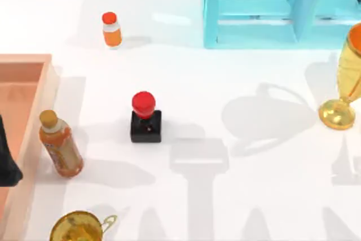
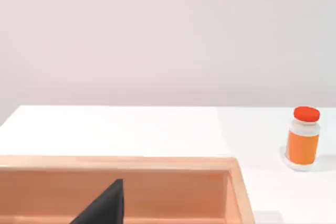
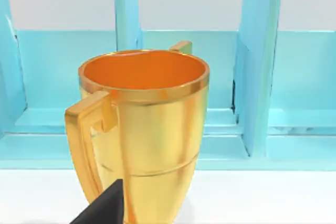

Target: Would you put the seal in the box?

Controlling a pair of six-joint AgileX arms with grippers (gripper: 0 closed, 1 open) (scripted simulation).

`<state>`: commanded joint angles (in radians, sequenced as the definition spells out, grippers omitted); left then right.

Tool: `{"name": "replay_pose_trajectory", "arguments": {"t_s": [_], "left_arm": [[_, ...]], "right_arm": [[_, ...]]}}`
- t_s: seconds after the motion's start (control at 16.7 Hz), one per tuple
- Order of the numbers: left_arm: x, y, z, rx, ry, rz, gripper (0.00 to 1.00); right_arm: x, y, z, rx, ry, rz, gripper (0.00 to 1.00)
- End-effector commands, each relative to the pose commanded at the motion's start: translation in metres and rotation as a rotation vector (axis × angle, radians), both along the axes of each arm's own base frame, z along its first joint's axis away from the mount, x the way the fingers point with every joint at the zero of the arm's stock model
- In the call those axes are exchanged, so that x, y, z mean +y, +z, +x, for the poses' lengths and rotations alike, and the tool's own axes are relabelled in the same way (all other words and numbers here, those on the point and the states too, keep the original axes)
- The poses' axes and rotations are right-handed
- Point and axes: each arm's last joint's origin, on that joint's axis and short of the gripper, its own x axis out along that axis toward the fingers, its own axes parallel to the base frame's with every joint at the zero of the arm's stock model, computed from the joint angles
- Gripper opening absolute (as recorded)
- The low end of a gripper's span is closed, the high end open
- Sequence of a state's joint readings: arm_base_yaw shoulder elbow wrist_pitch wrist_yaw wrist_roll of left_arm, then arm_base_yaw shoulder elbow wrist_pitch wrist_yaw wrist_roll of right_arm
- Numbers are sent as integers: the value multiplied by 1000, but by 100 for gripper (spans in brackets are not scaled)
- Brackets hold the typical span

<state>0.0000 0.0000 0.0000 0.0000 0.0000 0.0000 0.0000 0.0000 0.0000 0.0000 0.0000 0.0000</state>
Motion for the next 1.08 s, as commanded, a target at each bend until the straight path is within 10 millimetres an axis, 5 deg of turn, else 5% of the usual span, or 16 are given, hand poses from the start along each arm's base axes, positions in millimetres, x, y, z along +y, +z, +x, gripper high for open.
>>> {"name": "replay_pose_trajectory", "arguments": {"t_s": [0.3, 0.6, 0.84, 1.08], "left_arm": [[-1, 11, 0, 33, -15, -16, 100], [-8, 63, 11, 202, -68, -84, 100], [-21, 116, 41, 420, -114, -145, 100], [-46, 157, 94, 689, -144, -184, 100]], "right_arm": [[0, 0, 0, 0, 0, 0, 100], [0, 0, 0, 0, 0, 0, 100], [0, 0, 0, 0, 0, 0, 100], [0, 0, 0, 0, 0, 0, 100]]}}
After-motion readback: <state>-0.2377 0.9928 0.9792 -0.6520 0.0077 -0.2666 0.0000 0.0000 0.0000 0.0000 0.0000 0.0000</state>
